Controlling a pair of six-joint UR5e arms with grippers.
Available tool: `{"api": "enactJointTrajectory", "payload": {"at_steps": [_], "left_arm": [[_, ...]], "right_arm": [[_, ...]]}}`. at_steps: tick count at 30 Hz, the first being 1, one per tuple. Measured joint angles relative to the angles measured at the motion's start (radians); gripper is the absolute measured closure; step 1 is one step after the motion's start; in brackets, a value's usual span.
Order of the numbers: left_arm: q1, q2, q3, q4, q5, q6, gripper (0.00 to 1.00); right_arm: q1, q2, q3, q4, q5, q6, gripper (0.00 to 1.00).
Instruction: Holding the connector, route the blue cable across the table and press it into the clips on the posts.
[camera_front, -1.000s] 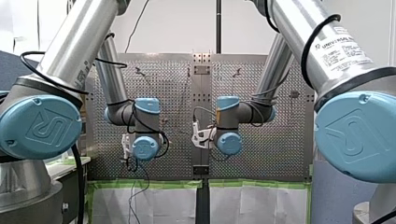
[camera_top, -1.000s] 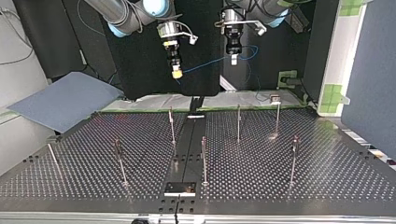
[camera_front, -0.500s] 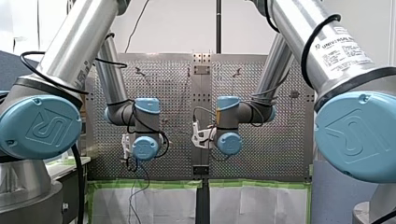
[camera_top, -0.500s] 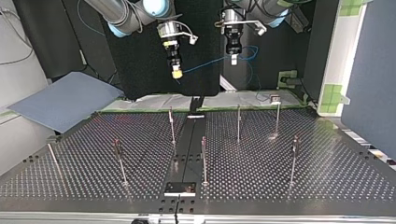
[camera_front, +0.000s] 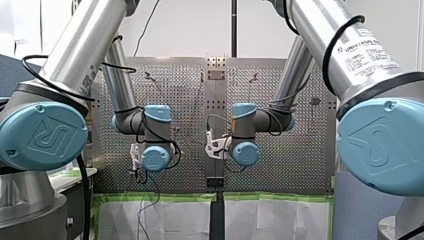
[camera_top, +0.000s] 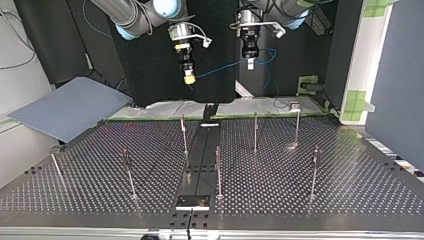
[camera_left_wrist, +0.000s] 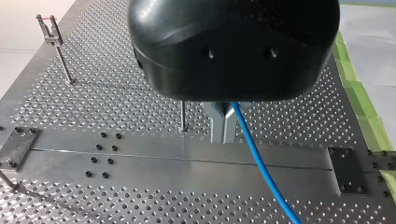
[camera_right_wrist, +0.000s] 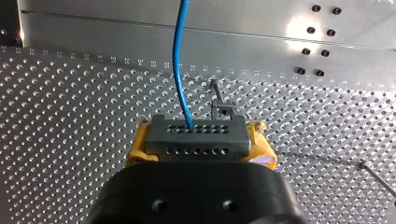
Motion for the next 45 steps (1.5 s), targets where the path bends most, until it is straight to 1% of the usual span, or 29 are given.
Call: {"api": "enactJointTrajectory", "payload": {"at_steps": [36, 39, 43, 45], "left_arm": [[0.002, -0.003, 0.002, -0.002, 0.000, -0.003, 1.00], [0.011, -0.020, 0.006, -0.017, 0.001, -0.006, 1.00], [0.016, -0.046, 0.007, -0.028, 0.001, -0.007, 1.00], [0.016, -0.051, 0.007, -0.030, 0.001, -0.008, 1.00]], "right_arm": [[0.001, 0.002, -0.001, 0.001, 0.000, -0.001, 1.00], [0.014, 0.015, -0.010, 0.014, 0.001, -0.003, 1.00], [0.046, 0.050, -0.016, 0.049, 0.001, -0.004, 1.00], [0.054, 0.067, -0.016, 0.065, 0.002, -0.004, 1.00]]}}
